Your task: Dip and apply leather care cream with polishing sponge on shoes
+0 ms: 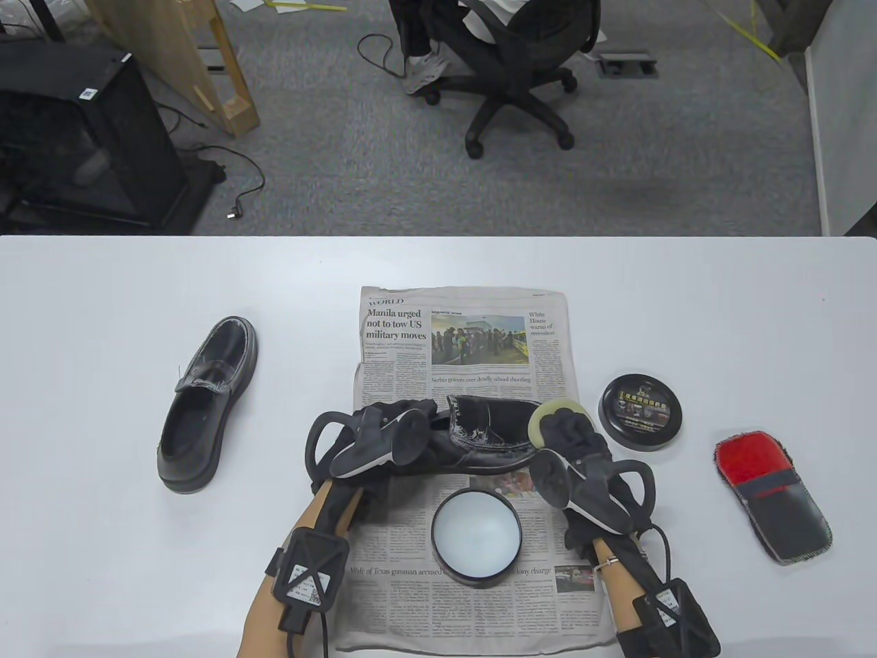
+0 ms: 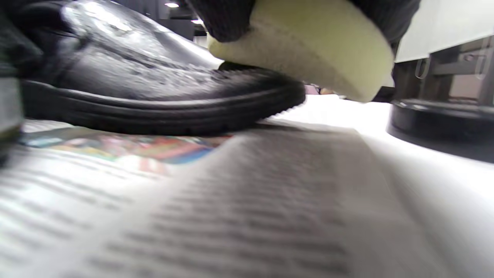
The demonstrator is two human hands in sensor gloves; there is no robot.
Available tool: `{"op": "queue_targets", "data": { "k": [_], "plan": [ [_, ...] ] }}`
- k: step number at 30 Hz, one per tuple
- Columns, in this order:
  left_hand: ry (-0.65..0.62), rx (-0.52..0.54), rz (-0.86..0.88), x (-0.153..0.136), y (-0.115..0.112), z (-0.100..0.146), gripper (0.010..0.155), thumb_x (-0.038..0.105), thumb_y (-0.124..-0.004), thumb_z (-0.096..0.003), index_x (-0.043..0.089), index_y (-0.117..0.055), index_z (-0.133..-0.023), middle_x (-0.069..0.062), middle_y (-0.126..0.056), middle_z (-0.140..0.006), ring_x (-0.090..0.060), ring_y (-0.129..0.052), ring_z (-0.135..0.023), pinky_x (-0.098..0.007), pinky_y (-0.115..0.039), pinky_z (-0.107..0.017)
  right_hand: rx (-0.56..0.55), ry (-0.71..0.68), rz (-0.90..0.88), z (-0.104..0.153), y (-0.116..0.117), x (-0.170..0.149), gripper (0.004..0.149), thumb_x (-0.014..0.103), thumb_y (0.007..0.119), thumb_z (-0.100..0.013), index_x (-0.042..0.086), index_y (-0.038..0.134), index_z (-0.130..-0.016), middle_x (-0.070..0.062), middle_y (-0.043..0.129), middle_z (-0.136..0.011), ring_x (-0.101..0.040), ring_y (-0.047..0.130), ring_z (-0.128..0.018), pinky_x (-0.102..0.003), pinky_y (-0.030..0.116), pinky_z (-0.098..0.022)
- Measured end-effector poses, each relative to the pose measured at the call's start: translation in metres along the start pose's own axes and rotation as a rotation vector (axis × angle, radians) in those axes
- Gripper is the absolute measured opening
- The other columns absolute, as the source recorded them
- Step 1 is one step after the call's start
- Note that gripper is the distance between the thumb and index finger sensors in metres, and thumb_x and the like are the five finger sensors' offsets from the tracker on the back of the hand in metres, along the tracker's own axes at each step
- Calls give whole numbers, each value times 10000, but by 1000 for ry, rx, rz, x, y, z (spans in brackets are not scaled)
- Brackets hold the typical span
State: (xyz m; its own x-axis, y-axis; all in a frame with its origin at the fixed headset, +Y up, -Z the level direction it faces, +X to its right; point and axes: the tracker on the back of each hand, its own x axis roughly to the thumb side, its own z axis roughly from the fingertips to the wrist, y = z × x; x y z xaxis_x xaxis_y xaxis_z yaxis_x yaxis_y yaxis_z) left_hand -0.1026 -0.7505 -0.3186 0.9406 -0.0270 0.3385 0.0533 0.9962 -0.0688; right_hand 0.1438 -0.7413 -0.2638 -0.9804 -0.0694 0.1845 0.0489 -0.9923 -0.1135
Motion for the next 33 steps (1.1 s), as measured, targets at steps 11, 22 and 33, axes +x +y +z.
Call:
{"op": "queue_targets", "data": {
  "k": [11, 22, 33],
  "plan": [
    [5, 2, 13, 0, -2, 1, 833, 644, -776, -318, 395, -572, -1087, 107, -797, -1097, -171, -850, -948, -401, -768, -710, 108, 180, -75, -58, 9, -4, 477, 332, 577, -623, 214, 517, -1080, -95, 570, -1135, -382, 657, -1023, -494, 627, -712],
    [16, -3, -4, 2, -1, 1, 825, 642, -771, -320, 384, -592, -1083, 81, -821, -1080, -187, -856, -939, -415, -771, -700, 49, 28, 143, -2, 5, -6, 501, 298, 616, -614, 60, 553, -1050, -227, 677, -1036, -412, 856, -865, -439, 796, -605],
    [-9, -9, 15, 1, -2, 0, 811, 631, -772, -334, 399, -575, -1086, 110, -782, -1112, -184, -835, -976, -423, -761, -724, 68, 88, -89, -50, -1, 14, 471, 321, 572, -627, 217, 518, -1083, -83, 566, -1148, -382, 622, -1047, -545, 584, -726]
  ]
}}
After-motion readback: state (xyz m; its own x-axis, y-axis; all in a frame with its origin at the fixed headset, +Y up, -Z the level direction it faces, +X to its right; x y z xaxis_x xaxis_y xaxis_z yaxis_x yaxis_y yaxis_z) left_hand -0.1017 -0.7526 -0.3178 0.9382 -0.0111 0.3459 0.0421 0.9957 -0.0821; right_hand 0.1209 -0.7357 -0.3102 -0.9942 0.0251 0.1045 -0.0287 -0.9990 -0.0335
